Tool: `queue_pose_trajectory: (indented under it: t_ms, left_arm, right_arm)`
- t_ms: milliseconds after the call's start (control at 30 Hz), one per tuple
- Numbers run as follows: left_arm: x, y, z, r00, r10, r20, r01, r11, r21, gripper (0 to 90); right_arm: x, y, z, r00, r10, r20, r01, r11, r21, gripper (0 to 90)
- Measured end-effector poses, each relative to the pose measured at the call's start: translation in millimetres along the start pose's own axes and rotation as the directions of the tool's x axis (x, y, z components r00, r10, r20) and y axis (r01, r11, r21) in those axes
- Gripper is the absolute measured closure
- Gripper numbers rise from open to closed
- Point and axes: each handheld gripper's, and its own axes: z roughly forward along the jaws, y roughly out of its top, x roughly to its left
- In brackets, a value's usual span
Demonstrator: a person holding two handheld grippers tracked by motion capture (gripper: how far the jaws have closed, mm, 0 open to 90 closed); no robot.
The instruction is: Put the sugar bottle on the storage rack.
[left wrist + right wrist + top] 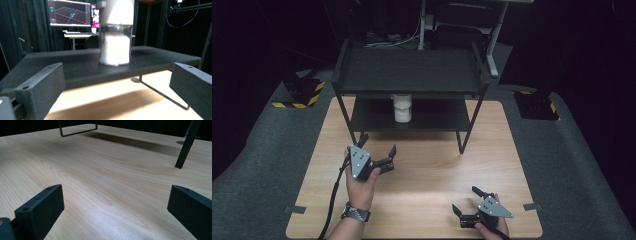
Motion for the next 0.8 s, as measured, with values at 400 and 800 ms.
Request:
queue_pose_trajectory:
  t_ms: [400, 800]
  left_arm:
    - [4.7, -38.3, -49.5, 0.9997, 0.005, 0.023, -0.007, 0.9974, 0.072, 0.5]
    - [12.8, -48.7, -75.1, 0.9989, 0.003, 0.047, -0.016, 0.9631, 0.269, 0.5]
  right_arm:
    - [0.8, 0.8, 0.3, 1.0000, 0.002, 0.004, -0.002, 1.000, 0.004, 0.4]
    - [1.8, 1.1, 0.8, 0.9999, 0.007, 0.012, -0.007, 1.000, 0.005, 0.3]
